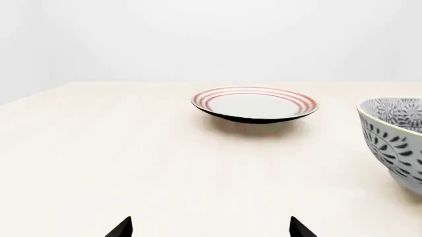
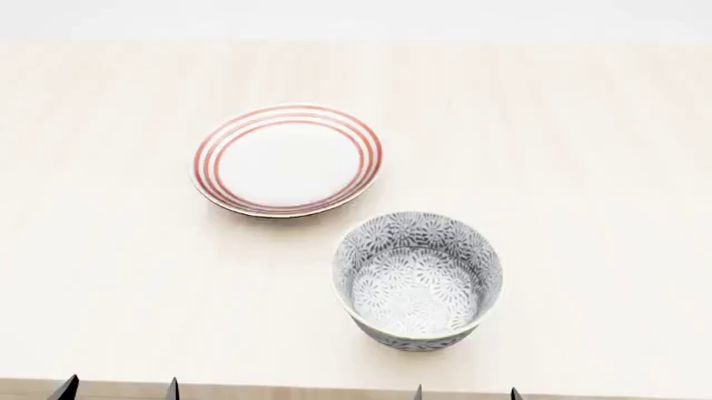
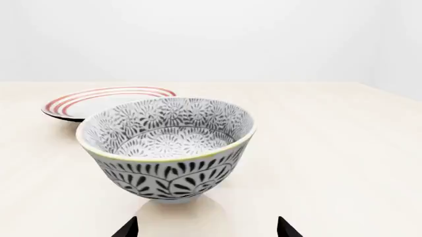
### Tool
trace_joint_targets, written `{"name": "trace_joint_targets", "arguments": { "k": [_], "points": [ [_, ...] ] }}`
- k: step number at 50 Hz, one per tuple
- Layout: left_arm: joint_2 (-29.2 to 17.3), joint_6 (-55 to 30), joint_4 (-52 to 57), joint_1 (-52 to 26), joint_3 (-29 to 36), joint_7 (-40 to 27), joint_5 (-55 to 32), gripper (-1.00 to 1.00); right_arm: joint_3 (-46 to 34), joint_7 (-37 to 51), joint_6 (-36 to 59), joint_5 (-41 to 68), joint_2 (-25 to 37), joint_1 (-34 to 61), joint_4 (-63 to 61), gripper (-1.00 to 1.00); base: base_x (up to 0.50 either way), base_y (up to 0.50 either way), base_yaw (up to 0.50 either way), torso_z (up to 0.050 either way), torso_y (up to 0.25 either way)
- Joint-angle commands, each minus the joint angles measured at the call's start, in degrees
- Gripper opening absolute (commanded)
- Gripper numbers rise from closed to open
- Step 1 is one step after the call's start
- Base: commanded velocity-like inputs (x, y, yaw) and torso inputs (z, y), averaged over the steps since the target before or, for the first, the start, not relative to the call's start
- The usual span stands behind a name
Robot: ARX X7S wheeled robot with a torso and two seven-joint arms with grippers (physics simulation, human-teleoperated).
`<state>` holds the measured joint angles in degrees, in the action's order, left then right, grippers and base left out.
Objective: Put the bowl on the plate.
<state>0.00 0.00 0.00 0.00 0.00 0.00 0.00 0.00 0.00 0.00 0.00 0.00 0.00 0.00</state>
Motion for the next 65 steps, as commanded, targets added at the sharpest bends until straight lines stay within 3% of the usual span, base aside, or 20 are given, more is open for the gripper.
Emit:
{"name": "trace_joint_targets", "arguments": {
  "k": [1,30,31,32,46,54,65],
  "points": [
    [-0.79,-1.11,0.43,0.09,0.87,-0.94,-1.66,1.0,-1.13,1.22,0.25,0.75,0.91,0.0,0.01,1.0,0.0,0.0,0.0,0.0,0.0],
    [-4.71,-1.57,0.22,0.51,7.22,-4.77,-1.84,1.0,-4.77,5.34,1.77,4.65,4.16,0.01,-0.24,1.0,0.0,0.0,0.0,0.0,0.0],
    [-4.03,2.22,1.43,2.34,6.48,-1.94,-1.5,1.0,-4.45,4.74,-0.1,3.03,3.61,-0.01,-0.41,1.0,0.0,0.0,0.0,0.0,0.0],
    [-0.71,-1.34,0.87,1.21,2.59,0.43,1.08,1.0,-0.49,1.06,2.02,0.78,0.49,-0.11,-0.19,1.0,0.0,0.0,0.0,0.0,0.0],
    [-2.9,-1.92,0.86,0.81,4.81,-2.48,-1.56,1.0,-3.27,3.82,1.74,3.23,2.88,-0.06,-0.21,1.0,0.0,0.0,0.0,0.0,0.0],
    [-4.2,-4.08,15.56,0.53,1.07,-6.59,-3.26,1.0,-0.36,6.31,5.22,7.41,3.55,1.79,-10.69,1.0,0.0,0.0,0.0,0.0,0.0],
    [-5.36,-3.54,28.59,0.11,-4.66,-11.8,-4.8,1.0,3.29,7.03,-1.33,14.77,3.83,2.93,-22.17,1.0,0.03,0.0,0.0,0.0,0.0]
  ]
}}
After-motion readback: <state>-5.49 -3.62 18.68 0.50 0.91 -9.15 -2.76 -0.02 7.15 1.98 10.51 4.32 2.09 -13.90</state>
